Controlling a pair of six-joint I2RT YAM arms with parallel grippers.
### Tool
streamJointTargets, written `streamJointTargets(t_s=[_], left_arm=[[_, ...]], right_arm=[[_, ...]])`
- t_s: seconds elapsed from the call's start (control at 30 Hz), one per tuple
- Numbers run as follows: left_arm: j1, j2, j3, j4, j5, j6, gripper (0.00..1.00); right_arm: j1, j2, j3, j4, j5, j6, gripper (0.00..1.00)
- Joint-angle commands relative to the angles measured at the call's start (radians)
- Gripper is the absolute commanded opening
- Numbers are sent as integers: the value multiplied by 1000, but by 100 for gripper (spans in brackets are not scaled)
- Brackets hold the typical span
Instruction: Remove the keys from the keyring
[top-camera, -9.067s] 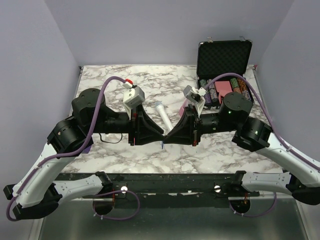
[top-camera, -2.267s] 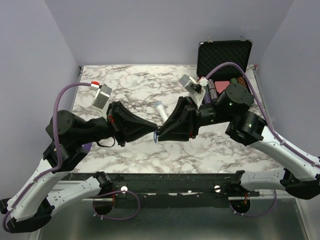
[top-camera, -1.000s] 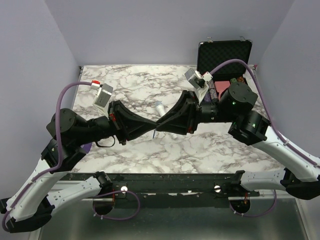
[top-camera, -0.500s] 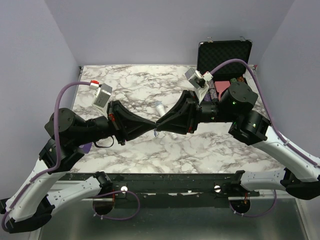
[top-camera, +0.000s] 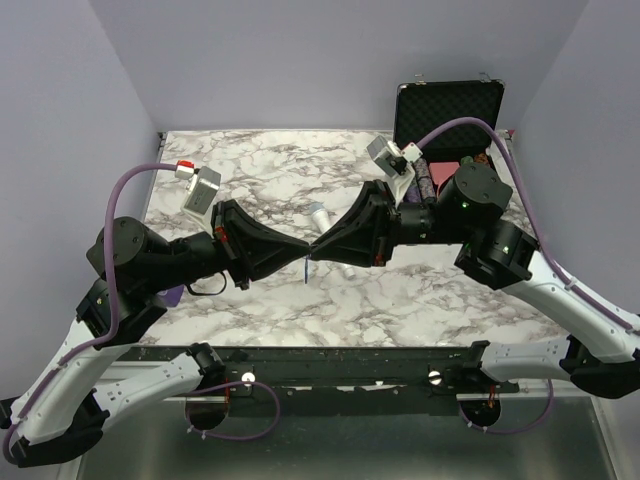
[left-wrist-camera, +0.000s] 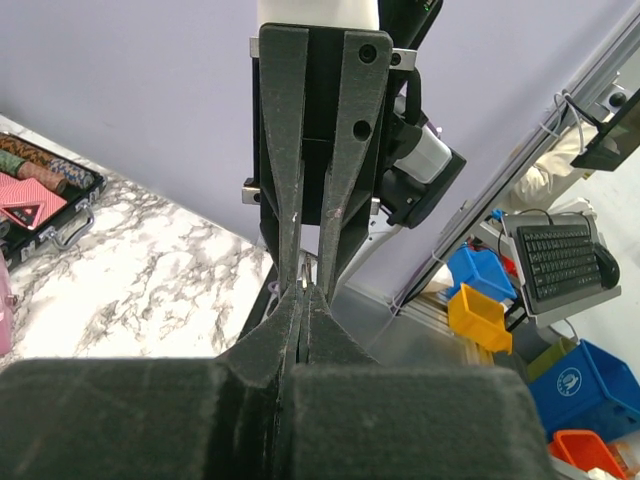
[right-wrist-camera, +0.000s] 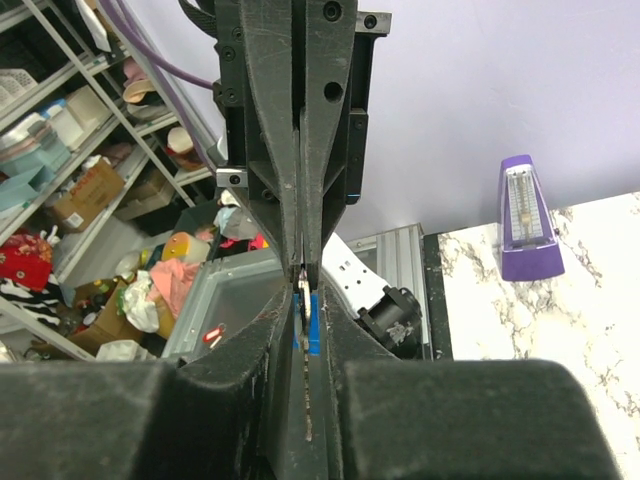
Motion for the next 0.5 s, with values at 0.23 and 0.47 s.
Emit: streamJointTargets(t_s=[0.23, 0.47], left_arm=[[-6, -9, -4, 18, -21, -1, 0], [-8, 11, 27, -62, -73, 17, 33]], right_arm=[[3, 10, 17, 27, -4, 4, 4], [3, -2, 0, 33, -7, 11, 1]])
